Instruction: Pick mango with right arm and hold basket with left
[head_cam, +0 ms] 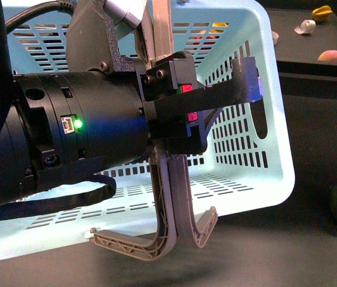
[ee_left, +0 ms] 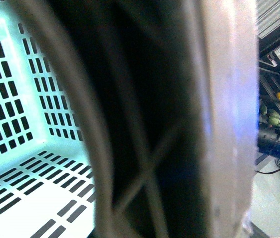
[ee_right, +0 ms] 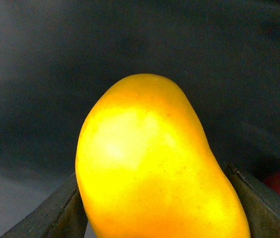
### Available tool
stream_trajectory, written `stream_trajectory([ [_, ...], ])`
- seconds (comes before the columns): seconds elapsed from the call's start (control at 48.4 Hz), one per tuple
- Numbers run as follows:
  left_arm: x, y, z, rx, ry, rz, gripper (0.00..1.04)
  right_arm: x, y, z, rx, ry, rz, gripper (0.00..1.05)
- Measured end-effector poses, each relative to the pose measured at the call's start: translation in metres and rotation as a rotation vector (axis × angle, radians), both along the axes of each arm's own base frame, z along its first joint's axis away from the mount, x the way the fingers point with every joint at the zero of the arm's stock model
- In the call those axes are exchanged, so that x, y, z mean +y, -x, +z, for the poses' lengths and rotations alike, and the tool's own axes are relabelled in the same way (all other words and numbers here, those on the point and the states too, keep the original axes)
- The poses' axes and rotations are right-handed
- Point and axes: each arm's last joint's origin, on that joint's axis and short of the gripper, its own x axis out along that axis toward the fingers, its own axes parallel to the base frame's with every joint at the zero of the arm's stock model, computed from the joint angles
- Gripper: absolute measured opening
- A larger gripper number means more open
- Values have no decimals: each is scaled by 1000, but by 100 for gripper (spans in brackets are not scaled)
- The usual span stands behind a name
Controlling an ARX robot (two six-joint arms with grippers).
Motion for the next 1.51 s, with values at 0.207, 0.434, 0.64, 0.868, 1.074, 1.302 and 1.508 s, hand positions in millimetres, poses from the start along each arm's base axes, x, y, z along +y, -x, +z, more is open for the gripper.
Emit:
stream_trajectory([
  [0.207,0,0,0,-1,-1,1,16,46,-5,52,-134,-90,28,70],
  [0.434,0,0,0,0,-1,1,16,100,-12,93,-226,-207,98,70],
  [0.64,0,0,0,-1,-1,1,16,162,-23,111,-222,-295,214,70],
  [0.868,0,0,0,-1,-1,0,16,207,-39,109,-187,-324,283,70],
  [1.074,0,0,0,-1,-1,1,16,219,-47,97,-168,-320,257,85],
  [1.302,0,0,-1,5,-3,0,16,212,-47,109,-254,-322,158,96],
  [1.508,0,0,-2,12,1,3,16,190,-20,132,-344,-304,23,96],
])
